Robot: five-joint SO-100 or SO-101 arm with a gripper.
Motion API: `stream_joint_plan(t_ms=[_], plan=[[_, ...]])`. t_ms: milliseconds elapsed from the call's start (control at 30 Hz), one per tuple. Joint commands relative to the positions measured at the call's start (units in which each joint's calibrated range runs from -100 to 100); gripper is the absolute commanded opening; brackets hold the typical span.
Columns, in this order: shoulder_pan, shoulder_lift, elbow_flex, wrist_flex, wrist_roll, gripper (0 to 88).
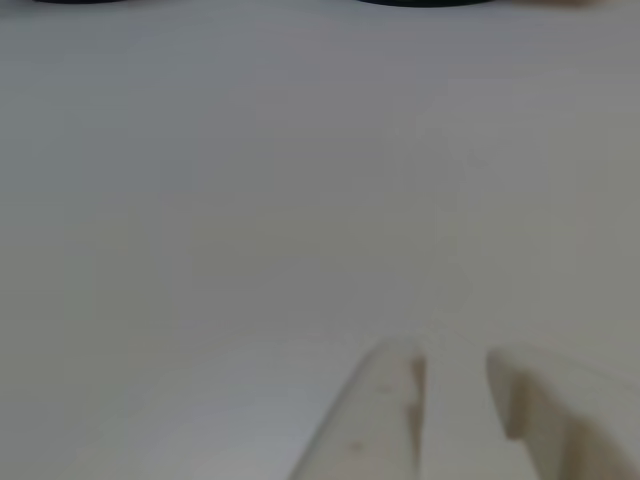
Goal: Pick up green cube and drop it in the blue box
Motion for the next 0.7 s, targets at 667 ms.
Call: stream_joint_plan(t_ms=[667], plan=[[25.84,-0.67,0.45,-1.28,0.2,2.5]])
